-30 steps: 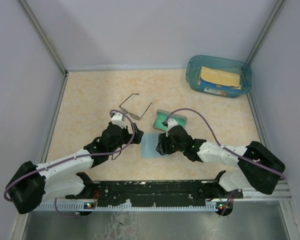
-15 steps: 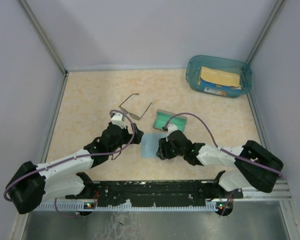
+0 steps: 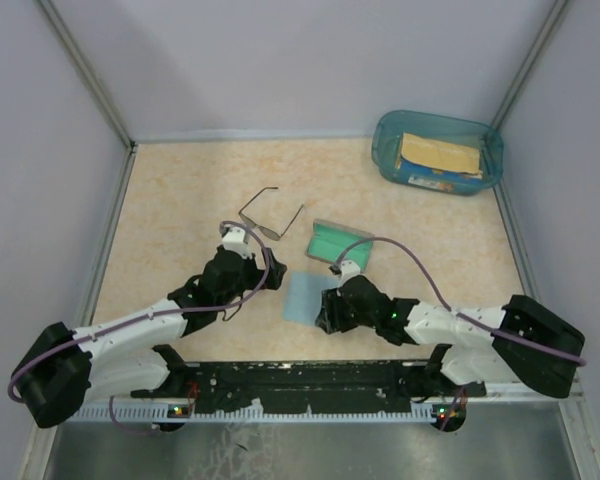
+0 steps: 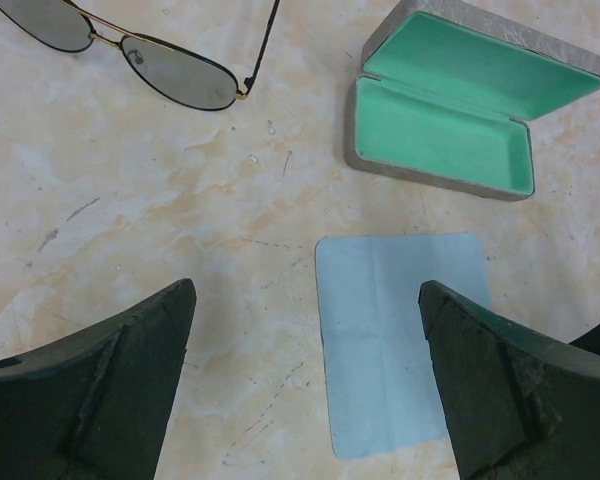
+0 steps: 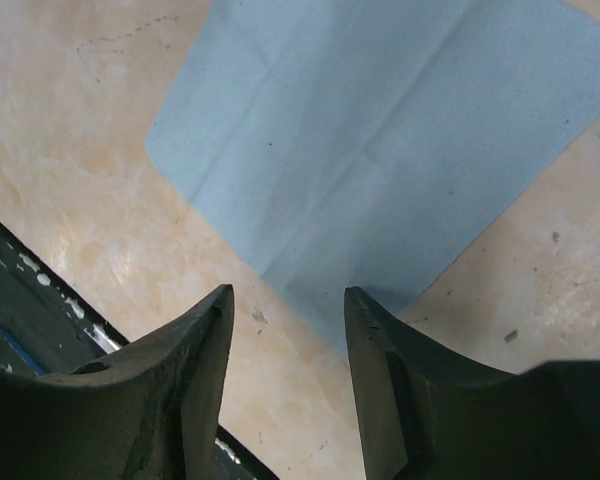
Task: Organize the sunglasses
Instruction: Fold the glasses cleaning cloth at the center of the board.
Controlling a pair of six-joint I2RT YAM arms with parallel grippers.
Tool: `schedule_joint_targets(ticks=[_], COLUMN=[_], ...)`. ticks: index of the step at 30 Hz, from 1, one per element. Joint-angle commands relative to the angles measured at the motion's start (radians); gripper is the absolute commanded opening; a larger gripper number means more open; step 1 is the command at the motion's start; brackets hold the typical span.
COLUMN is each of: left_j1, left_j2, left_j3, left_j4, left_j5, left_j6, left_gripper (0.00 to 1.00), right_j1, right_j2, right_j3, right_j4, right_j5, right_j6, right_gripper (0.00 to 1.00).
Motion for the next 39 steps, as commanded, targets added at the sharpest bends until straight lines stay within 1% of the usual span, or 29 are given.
schedule_joint_targets(ticks=[1,5,9,11,14,16,21,25,29,32,36,39], left_j1=[0.004,0.003,0.003,0.004,0.004,0.004,0.003,0.004,0.004,0.004,0.004,0.005], left_j2=[0.004,0.043,0.101,0.133,0.179,0.204,0.279,0.342,0.409,0.452,0.469,0.476], left_j3=[-0.009,-0.012,-0.002,0.007,0.019,0.026,0.072,0.11,0.131,0.143,0.146,0.147], left_j4=[0.023,0.065,0.109,0.124,0.148,0.168,0.178,0.189,0.238,0.262,0.268,0.269], left_j5=[0.024,0.054,0.091,0.108,0.137,0.153,0.164,0.17,0.199,0.221,0.223,0.223], left_j6=[-0.003,0.006,0.023,0.028,0.036,0.044,0.069,0.096,0.119,0.121,0.126,0.132], left_gripper=[0.99,0.97,0.95,0.95,0.95,0.95,0.94,0.91,0.87,0.88,0.9,0.9], right_j1=[0.02,0.02,0.02,0.02,0.017,-0.002,-0.136,-0.201,-0.226,-0.228,-0.228,-0.23], right_j2=[-0.058,-0.114,-0.188,-0.227,-0.253,-0.261,-0.262,-0.306,-0.316,-0.316,-0.314,-0.304], right_j3=[-0.015,0.028,0.088,0.114,0.138,0.144,0.147,0.103,0.102,0.1,0.089,0.084], right_j4=[-0.044,-0.074,-0.11,-0.142,-0.207,-0.227,-0.247,-0.174,-0.175,-0.18,-0.159,-0.142], right_j5=[0.038,0.07,0.104,0.168,0.302,0.333,0.256,0.19,0.176,0.175,0.167,0.166], right_j6=[0.024,-0.017,-0.056,-0.063,-0.077,-0.093,-0.106,-0.133,-0.136,-0.136,-0.138,-0.141], right_gripper=[0.49,0.51,0.57,0.61,0.65,0.69,0.71,0.71,0.72,0.75,0.78,0.79])
